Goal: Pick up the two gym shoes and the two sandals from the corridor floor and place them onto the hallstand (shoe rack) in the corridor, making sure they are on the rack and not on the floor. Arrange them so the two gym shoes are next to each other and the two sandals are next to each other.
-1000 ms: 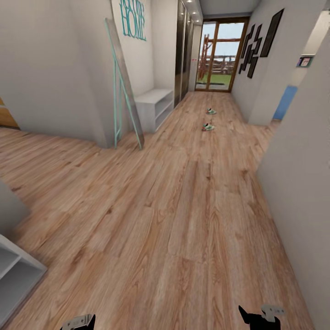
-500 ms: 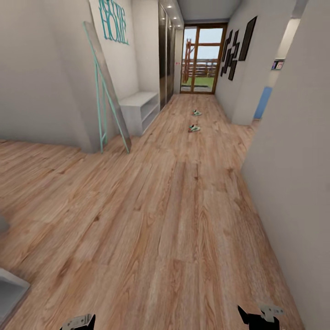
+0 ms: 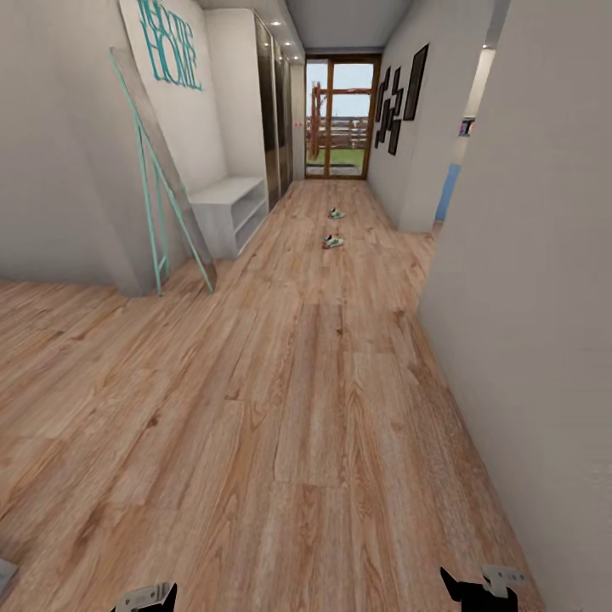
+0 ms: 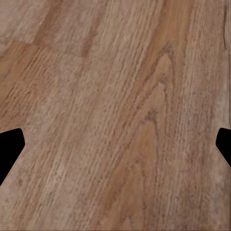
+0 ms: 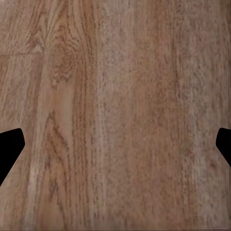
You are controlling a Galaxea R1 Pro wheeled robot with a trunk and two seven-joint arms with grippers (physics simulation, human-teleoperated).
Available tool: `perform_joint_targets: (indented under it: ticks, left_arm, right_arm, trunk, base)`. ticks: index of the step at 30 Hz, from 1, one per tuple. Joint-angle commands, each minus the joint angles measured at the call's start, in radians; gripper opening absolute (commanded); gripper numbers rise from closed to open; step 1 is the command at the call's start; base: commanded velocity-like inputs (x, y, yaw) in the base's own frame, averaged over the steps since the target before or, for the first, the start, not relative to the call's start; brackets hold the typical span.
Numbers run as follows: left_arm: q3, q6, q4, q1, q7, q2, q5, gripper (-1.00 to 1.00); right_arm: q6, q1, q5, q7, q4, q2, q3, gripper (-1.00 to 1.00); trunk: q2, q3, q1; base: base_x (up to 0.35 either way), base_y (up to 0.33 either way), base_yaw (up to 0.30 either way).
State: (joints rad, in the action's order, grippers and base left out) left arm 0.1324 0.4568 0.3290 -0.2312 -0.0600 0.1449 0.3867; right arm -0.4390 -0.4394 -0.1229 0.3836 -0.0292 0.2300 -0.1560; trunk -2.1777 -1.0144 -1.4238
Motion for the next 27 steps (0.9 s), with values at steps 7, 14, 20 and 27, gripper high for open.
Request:
perform_joint_targets:
  ticks: [7,14,20,27]
  left_arm:
    - [0.005,0.003,-0.001,0.0,-0.004,0.001,0.011,1.0]
    - [0.005,0.003,-0.001,0.0,-0.004,0.001,0.011,1.0]
    - [0.005,0.004,-0.001,0.0,-0.004,0.001,0.011,1.0]
    - [0.005,0.004,-0.001,0.0,-0.004,0.001,0.011,1.0]
  right_arm:
    - [-0.001,-0.001,-0.011,0.011,0.002,0.0,-0.004,1.0]
    - [-0.001,-0.001,-0.011,0.011,0.002,-0.001,-0.004,1.0]
    - [-0.002,-0.001,-0.011,0.012,0.002,-0.001,-0.004,1.0]
    - [-0.003,-0.001,-0.011,0.012,0.002,-0.001,-0.004,1.0]
  trunk:
    - [0.0,0.009,0.0]
    - [0.0,0.02,0.0]
    - [0.0,0.029,0.0]
    - [0.0,0.04,0.0]
  base:
    - [0.0,0.0,-0.16]
    - [0.0,0.0,-0.078]
    - [0.0,0.0,-0.015]
    - [0.0,0.0,-0.003]
